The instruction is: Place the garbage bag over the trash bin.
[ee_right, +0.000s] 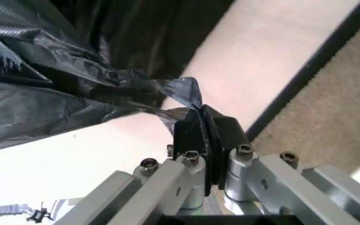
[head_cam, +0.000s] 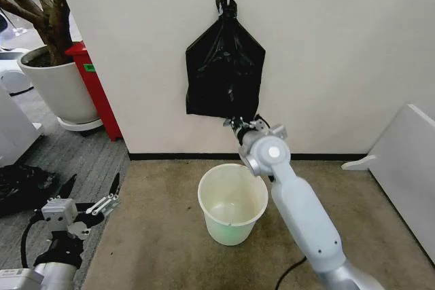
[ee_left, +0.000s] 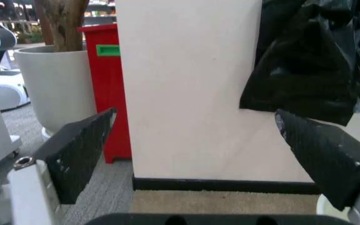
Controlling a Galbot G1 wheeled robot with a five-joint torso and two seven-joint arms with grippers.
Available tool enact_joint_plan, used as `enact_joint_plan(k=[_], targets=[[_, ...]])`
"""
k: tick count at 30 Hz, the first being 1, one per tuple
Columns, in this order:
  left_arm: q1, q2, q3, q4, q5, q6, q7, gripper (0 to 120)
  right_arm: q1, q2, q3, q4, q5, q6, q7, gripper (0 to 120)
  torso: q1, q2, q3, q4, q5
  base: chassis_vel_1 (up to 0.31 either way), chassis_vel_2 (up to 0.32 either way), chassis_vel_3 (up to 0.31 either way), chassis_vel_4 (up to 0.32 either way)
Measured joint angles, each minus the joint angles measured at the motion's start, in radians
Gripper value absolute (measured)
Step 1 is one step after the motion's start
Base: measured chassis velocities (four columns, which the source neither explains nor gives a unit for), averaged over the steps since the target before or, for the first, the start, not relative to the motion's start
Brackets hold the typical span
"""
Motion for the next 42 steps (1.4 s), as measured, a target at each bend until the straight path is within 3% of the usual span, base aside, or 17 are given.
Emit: enact_joint_plan(k=[10, 26, 42], targets=[[0.001, -0.002, 0.001, 0.0, 0.002, -0.001, 0.002, 100, -0.123, -0.001, 0.009, 0.064, -0.016, 0.0, -0.001, 0, 0.0, 0.0, 0.0, 0.0, 0.0001, 0.0, 0.0, 0.0, 0.0], [0.003, -0.003, 0.001, 0.0, 0.002, -0.002, 0.003, 100, -0.077, -0.031, 0.001, 0.133, -0.007, 0.006, 0.001, 0, 0.0, 0.0, 0.0, 0.0002, 0.0001, 0.0, 0.0, 0.0, 0.0], [0.003, -0.001, 0.001, 0.0, 0.003, -0.002, 0.005, 100, -0.226, -0.021, 0.019, 0.139, -0.038, -0.006, -0.011, 0, 0.0, 0.0, 0.0, 0.0001, 0.0002, 0.0, 0.0, 0.0, 0.0]])
